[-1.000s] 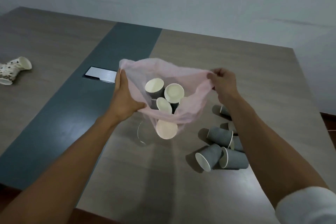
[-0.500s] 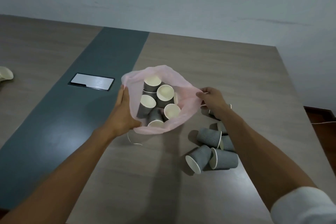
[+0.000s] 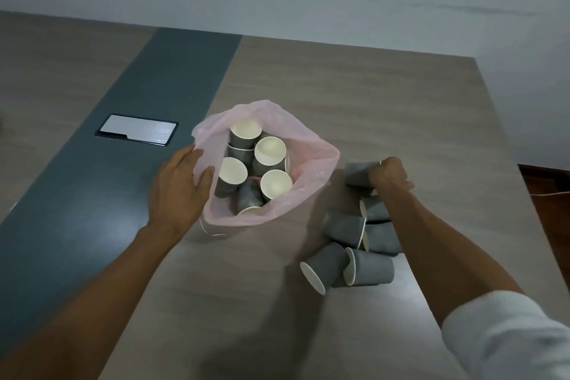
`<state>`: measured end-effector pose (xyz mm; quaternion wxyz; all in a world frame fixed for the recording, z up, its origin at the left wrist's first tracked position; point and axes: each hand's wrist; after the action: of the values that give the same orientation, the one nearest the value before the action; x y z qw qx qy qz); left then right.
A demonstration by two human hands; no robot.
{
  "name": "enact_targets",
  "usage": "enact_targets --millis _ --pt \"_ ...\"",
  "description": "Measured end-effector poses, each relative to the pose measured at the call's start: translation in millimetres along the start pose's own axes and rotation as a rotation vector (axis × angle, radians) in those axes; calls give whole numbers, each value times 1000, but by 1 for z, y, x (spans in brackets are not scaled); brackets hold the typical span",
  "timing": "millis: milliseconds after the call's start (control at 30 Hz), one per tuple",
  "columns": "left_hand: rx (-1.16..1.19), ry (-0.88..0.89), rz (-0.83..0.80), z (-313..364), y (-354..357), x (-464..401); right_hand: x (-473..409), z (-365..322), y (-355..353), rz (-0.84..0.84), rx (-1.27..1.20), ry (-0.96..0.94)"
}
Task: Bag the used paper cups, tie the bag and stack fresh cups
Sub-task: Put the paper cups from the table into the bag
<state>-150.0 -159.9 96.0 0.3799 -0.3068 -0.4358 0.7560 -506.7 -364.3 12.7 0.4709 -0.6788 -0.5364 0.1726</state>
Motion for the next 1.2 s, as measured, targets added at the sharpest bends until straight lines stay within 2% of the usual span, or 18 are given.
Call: enact_targets --millis 67,167,233,300,400,433,467,567,633,733,833,900,967,1100,1200 --pt "27 -9 15 4 -1 -6 4 -14 -7 52 -277 -54" --pt "14 -24 -4 11 -1 -10 35 -51 -25 271 -719 -355" --pt "16 -42 -16 14 1 -11 68 -76 -34 323 -856 -583" --pt "74 -53 -37 16 2 -11 103 -95 -28 226 -849 -758" --pt "164 -63 -38 19 0 -12 143 -108 -1 -210 -768 -847" --pt "191 -54 -28 19 0 -11 151 -108 8 -323 -732 -840" --pt "215 -41 -20 20 0 -12 154 -105 14 -348 -703 -837" --pt "251 -4 -29 17 3 -14 147 -88 10 -135 -579 -784" --pt "272 7 -38 14 6 -13 133 -67 0 -59 -268 -726" --pt "297 12 -43 12 6 -7 114 -25 -18 -157 199 -621" --pt "341 50 -38 10 5 -1 109 9 -19 -286 478 -598" --pt "339 61 -36 8 5 1 111 21 -9 -391 583 -637" --pt "323 55 -44 4 6 1 115 30 5 -415 646 -722" --pt "349 24 -70 -5 5 4 118 37 24 -350 713 -849" --pt "365 4 -93 -10 2 3 117 25 19 -254 664 -916"
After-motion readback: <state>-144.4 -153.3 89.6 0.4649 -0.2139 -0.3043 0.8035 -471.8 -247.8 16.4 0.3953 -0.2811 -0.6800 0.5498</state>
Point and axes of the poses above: each hand's wrist, its own x-axis away from the middle knuckle, its own y-axis out of the palm, z = x × y, and after that the axes turned 9 degrees about -y, right-handed
